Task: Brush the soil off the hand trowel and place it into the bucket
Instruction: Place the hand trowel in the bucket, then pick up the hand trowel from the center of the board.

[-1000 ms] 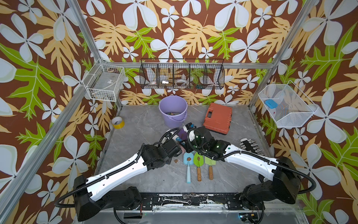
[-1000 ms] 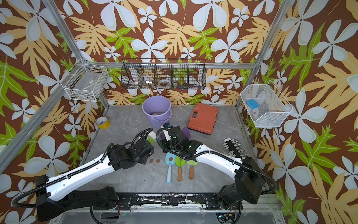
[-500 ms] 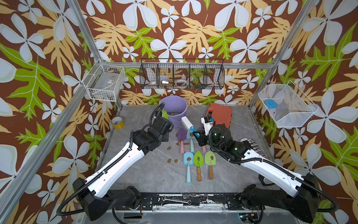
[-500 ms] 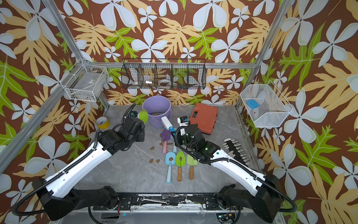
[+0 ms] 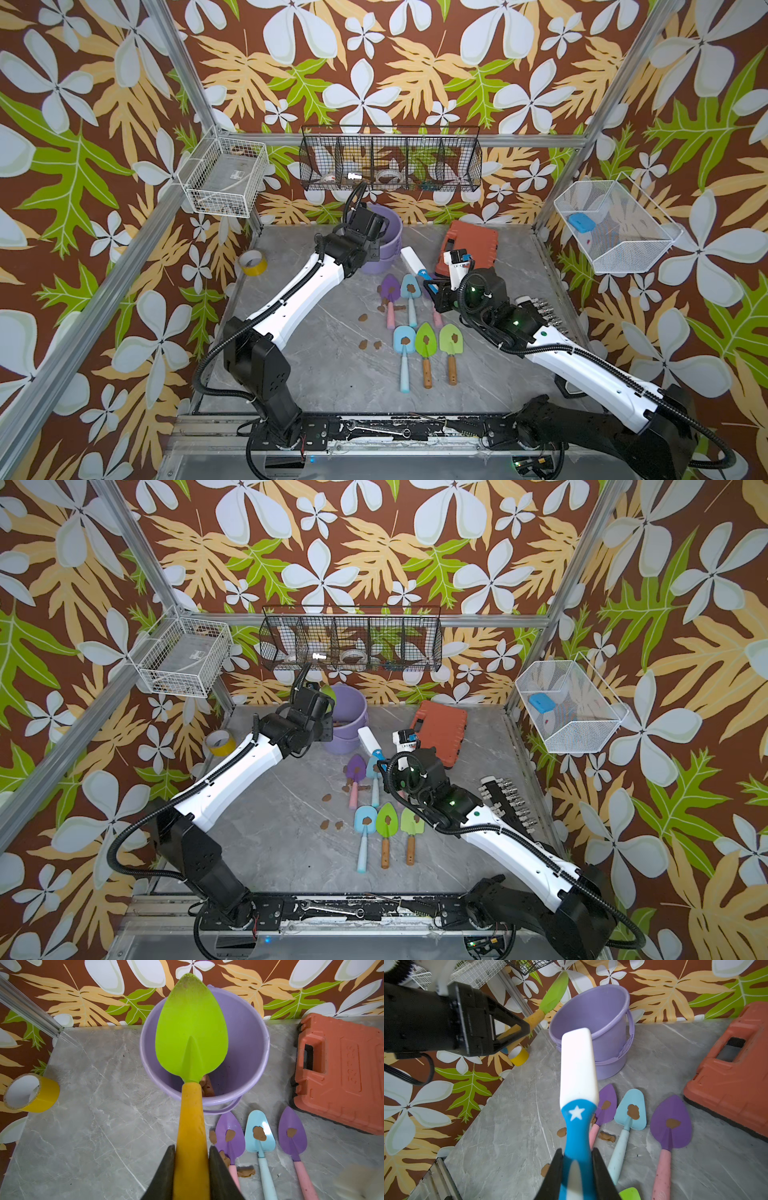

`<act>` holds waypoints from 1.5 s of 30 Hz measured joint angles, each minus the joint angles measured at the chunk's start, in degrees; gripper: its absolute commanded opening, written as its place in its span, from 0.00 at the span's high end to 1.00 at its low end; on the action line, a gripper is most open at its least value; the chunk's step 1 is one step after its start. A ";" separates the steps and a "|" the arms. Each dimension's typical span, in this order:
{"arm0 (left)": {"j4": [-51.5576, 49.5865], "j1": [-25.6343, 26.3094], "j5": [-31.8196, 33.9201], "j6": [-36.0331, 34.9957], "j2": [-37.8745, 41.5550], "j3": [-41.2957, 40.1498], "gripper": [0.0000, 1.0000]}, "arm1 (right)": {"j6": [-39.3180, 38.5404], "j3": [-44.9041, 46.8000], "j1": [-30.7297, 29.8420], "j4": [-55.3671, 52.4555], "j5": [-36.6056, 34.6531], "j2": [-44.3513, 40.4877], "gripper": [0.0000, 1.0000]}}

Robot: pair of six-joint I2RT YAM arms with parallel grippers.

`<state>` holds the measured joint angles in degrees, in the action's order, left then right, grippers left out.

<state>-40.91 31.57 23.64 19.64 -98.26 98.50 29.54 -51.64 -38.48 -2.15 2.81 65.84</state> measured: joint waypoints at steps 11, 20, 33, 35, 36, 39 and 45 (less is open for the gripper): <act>0.39 -2.16 -1.16 0.39 -7.52 10.47 0.33 | 0.00 0.66 0.17 -0.24 0.22 -0.98 1.00; 6.01 -2.12 -2.73 3.19 5.31 -5.27 0.37 | 0.50 1.88 0.17 -0.44 0.09 -2.12 1.00; 17.11 11.91 -5.97 14.67 28.30 -41.94 0.37 | 4.44 5.03 -1.03 -2.23 -0.35 5.40 1.00; 18.51 13.40 -5.29 16.44 28.28 -44.98 0.38 | 4.74 5.38 -1.51 -2.58 -0.85 5.40 1.00; 19.04 13.99 -5.05 17.18 27.98 -46.27 0.37 | 4.87 5.53 -1.77 -2.62 -1.29 5.29 1.00; 20.76 15.39 -5.14 19.30 26.05 -48.41 0.37 | 5.95 5.68 -1.95 -2.62 -1.92 4.61 1.00; 25.38 17.29 -6.51 20.74 19.65 -47.84 0.37 | 6.43 5.77 -1.95 -3.96 -4.68 3.65 1.00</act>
<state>-15.53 48.86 17.12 40.38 -78.61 50.65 35.97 -45.87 -40.42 -6.11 -1.87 69.49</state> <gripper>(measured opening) 0.628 0.193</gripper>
